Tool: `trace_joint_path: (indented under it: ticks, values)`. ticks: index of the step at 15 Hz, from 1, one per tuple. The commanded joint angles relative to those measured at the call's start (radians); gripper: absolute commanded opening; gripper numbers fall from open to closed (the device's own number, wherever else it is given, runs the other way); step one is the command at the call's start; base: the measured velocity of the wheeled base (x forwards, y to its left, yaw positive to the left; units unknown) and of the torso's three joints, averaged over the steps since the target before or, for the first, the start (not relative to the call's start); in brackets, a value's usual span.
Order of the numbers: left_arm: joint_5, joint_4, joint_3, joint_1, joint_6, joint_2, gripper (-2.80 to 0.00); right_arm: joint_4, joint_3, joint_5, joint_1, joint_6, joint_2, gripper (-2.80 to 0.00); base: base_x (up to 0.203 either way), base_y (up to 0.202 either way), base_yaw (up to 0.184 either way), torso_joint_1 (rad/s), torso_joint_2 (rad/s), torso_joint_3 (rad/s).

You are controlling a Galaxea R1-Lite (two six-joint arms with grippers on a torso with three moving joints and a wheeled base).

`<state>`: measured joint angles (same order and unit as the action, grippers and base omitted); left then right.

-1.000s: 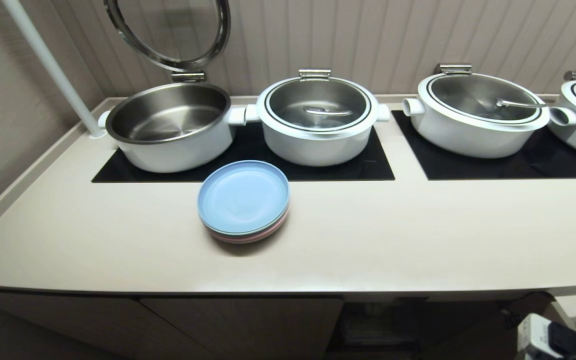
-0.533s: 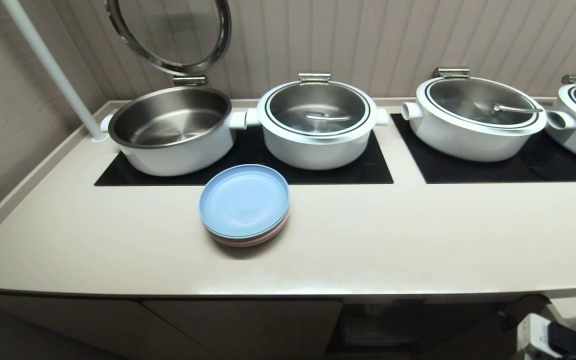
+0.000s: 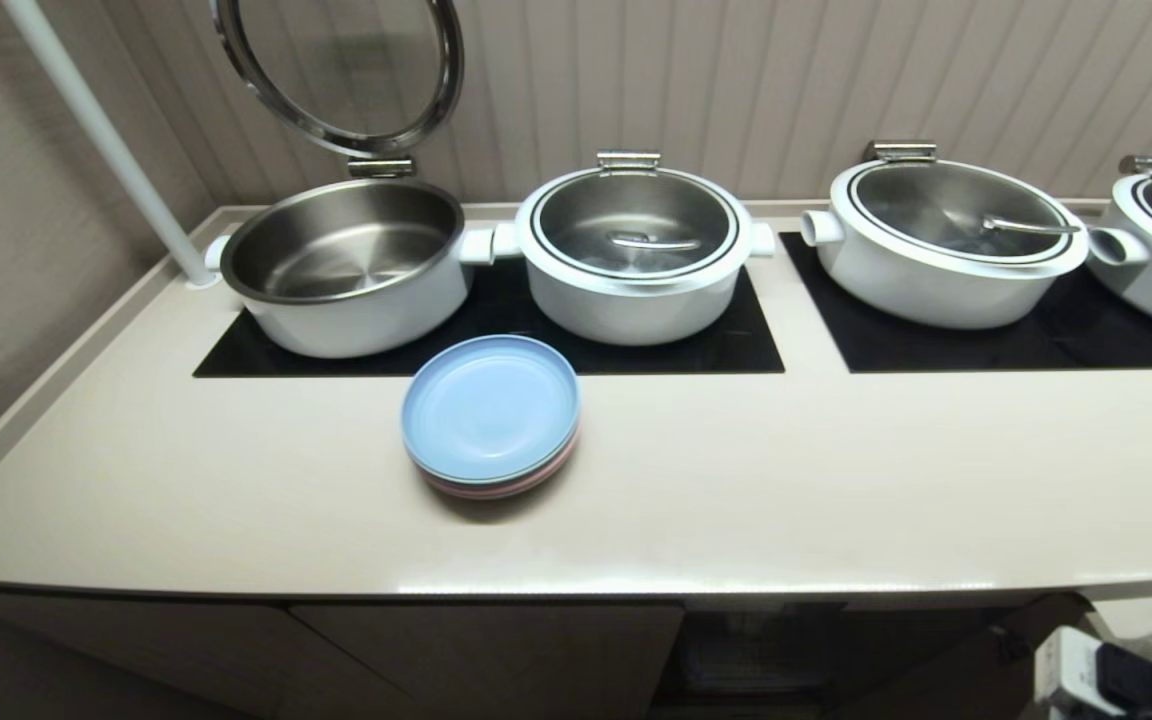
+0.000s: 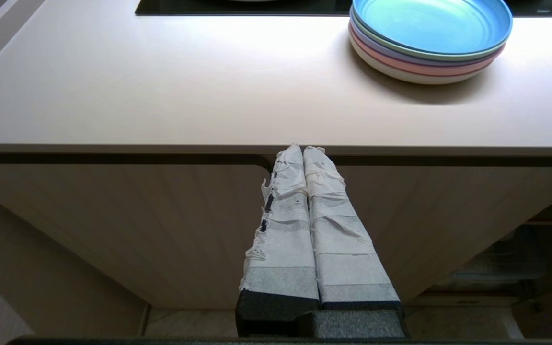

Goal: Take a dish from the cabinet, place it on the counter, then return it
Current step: Place it on the table

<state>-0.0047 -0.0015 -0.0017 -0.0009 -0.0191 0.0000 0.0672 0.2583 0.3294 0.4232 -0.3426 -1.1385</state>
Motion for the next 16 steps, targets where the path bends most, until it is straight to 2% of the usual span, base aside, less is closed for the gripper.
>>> trace_joint_path:
  ticks: [1, 6, 16]
  values:
    - [0.0, 0.0, 0.0, 0.001, -0.001, 0.0, -2.8, 0.0, 0.001, 0.002, 0.0, -0.003, 0.0, -2.8, 0.0, 0.0, 0.0, 0.048, -0.09, -0.049]
    - [0.0, 0.0, 0.0, 0.0, -0.001, 0.0, -2.8, 0.015, -0.007, 0.002, 0.0, -0.001, 0.003, -2.8, 0.0, 0.0, 0.0, 0.056, -0.12, -0.051]
    - [0.0, 0.0, 0.0, -0.001, -0.001, 0.0, -2.8, 0.031, -0.008, 0.002, 0.0, 0.007, -0.012, -2.8, 0.0, 0.0, 0.0, 0.0, 0.0, 0.0]
